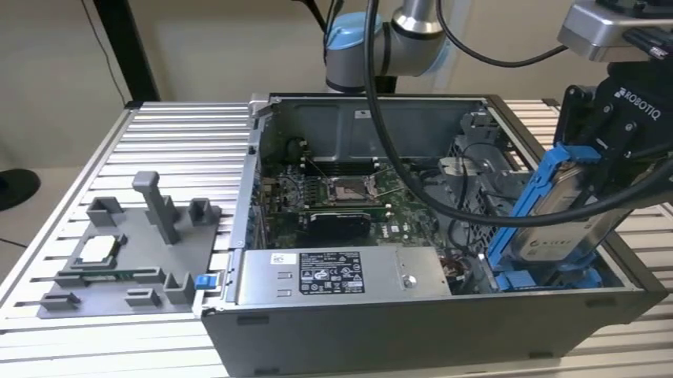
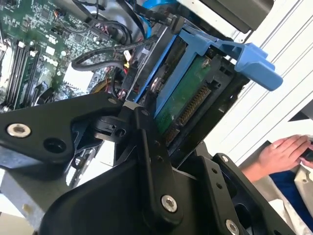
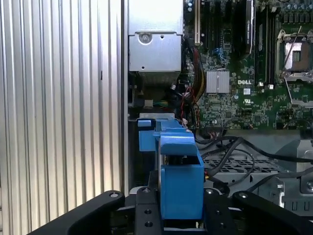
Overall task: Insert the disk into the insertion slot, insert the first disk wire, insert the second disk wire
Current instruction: 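Insert the disk into the insertion slot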
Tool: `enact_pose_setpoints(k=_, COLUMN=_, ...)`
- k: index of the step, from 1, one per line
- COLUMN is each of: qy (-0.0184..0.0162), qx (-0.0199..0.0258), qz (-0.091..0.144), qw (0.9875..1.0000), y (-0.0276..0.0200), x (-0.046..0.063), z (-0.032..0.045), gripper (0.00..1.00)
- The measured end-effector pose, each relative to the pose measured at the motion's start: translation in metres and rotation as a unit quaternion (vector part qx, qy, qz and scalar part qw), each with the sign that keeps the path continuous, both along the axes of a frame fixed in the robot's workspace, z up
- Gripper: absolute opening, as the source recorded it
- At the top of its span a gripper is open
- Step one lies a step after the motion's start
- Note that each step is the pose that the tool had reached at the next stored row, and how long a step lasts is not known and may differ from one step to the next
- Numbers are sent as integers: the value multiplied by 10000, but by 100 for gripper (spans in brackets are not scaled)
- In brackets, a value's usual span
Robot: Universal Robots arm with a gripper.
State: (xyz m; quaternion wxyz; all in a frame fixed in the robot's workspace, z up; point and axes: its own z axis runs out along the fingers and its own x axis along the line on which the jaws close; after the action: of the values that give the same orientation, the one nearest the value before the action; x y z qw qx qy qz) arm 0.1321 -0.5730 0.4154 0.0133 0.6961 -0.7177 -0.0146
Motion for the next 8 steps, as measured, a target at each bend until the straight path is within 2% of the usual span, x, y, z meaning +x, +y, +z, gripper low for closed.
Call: enact_pose_setpoints(k=8, qy=0, qx=12, qz=-50, qw=10000, y=14, x=14, z=-92, gripper=0)
